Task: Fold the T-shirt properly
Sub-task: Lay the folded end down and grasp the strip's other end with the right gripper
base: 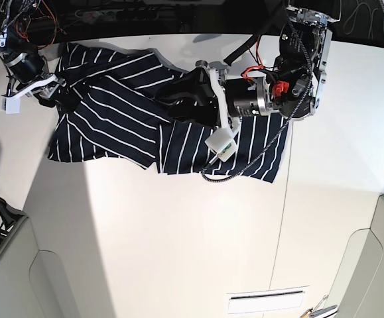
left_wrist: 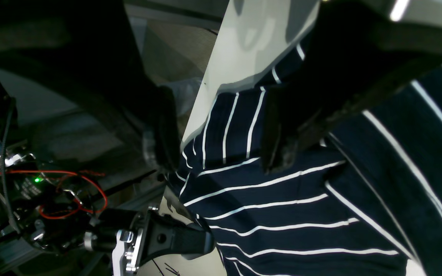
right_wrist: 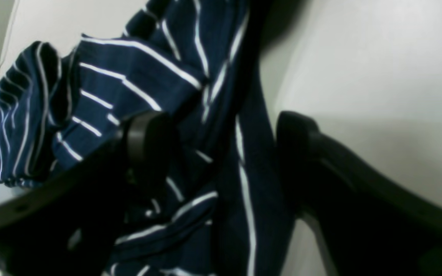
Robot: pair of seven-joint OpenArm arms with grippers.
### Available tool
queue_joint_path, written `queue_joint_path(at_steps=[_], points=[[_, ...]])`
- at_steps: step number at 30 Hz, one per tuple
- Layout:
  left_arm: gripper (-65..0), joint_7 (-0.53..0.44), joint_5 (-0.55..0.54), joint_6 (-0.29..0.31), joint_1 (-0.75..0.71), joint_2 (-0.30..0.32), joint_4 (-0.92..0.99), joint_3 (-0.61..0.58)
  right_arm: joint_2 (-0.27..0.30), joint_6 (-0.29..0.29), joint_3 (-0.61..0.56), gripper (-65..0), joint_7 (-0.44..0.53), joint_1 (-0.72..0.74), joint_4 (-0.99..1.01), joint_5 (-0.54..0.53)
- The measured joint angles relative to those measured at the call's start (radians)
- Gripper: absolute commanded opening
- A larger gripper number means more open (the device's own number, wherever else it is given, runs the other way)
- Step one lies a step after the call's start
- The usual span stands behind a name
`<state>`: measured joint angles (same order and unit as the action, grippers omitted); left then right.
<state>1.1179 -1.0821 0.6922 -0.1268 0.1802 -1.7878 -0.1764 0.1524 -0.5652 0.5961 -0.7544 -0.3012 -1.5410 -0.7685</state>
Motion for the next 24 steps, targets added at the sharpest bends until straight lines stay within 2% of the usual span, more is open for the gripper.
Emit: queue_joint_path(at_steps=[4,9,12,23,24], points=[[-28.6,0.0,0.0,0.0,0.0,0.0,0.0,0.0,0.0,-0.003,0.0,-22.5,0.0,0.036,0.036,-0.01],[-28.6,0.0,0.001,0.0,0.0,0.0,0.0,0.0,0.0,-0.008,0.0,-22.6,-0.071,0.06,0.044,-0.079],[-28.7,0.0,0.002,0.0,0.0,0.0,0.0,0.0,0.0,-0.008,-0.004,-22.6,-0.077,0.063,0.044,-0.083],[-28.7,0.0,0.014,0.0,0.025,0.0,0.0,0.0,0.0,-0.015,-0.148,-22.7,-0.064,0.068,0.044,-0.087],[-28.7,0.0,0.015,0.0,0.025,0.0,0.0,0.0,0.0,-0.015,-0.155,-24.3,-0.06,0.069,0.044,-0.08]])
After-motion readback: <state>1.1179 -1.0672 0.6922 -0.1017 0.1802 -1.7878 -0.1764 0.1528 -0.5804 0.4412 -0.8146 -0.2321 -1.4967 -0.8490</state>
